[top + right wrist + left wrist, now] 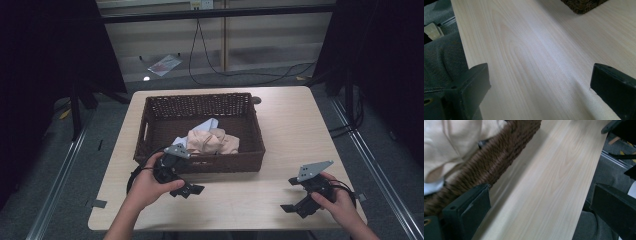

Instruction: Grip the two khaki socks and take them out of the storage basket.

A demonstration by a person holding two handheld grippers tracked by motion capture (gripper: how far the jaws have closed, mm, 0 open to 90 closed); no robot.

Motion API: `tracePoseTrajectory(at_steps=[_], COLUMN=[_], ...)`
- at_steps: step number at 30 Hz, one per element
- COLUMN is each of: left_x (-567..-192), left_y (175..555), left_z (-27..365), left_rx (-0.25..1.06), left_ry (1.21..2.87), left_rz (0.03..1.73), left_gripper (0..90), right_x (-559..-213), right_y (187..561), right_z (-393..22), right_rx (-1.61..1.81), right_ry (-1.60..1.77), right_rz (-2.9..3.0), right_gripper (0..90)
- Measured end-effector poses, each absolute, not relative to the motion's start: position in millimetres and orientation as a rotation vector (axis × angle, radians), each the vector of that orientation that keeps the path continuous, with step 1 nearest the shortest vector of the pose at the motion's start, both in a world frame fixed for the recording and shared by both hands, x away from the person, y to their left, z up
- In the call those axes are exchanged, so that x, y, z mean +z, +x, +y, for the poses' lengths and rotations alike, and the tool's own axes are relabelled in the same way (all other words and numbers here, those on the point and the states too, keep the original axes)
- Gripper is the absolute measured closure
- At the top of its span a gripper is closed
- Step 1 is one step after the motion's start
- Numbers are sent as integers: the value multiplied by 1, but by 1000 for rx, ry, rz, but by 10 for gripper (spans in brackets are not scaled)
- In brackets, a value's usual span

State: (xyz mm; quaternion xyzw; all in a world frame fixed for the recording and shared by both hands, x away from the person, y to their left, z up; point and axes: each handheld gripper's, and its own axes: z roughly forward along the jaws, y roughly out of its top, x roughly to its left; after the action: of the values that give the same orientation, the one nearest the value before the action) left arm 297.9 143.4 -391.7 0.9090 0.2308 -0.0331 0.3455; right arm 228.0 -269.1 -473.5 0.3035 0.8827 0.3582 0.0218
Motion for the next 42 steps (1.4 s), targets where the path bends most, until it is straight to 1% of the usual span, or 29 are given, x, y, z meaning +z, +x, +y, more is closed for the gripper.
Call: tracePoseTrajectory(at_steps=[3,6,11,15,20,23,24,27,28,32,37,38,40,42], left_x=[-386,-373,-367,-360,-357,-356,-355,-357,-359,-367,-384,-386,-388,-390], left_y=[302,315,324,338,355,362,369,376,383,394,415,417,420,424], left_z=[143,141,140,135,131,130,129,129,128,127,124,124,123,121], left_rx=[-79,-73,-67,-59,-68,-61,-50,-43,-39,-16,-33,-30,-20,-11], left_ry=[2359,2352,2352,2389,2402,2414,2415,2407,2406,2417,2435,2445,2445,2443], left_rz=[601,611,624,634,685,687,719,743,782,845,939,937,946,965], left_gripper=[21,23,25,28,30,34,34,38,40,43,23,23,27,67], right_x=[-473,-473,-473,-473,-474,-473,-473,-473,-474,-473,-473,-473,-473,-473], right_y=[228,228,228,228,228,227,227,228,228,227,227,227,227,227], right_z=[-269,-269,-269,-269,-268,-268,-268,-268,-268,-267,-267,-267,-267,-267], right_rx=[1114,1115,1113,1116,1118,1122,1120,1118,1118,1122,1125,1125,1125,1130], right_ry=[943,943,942,933,926,925,926,924,922,917,913,917,909,908], right_rz=[2737,2734,2743,2743,2745,2745,2744,2751,2756,2756,2756,2758,2759,2758], right_gripper=[20,20,20,20,20,20,20,20,20,20,20,20,20,20])
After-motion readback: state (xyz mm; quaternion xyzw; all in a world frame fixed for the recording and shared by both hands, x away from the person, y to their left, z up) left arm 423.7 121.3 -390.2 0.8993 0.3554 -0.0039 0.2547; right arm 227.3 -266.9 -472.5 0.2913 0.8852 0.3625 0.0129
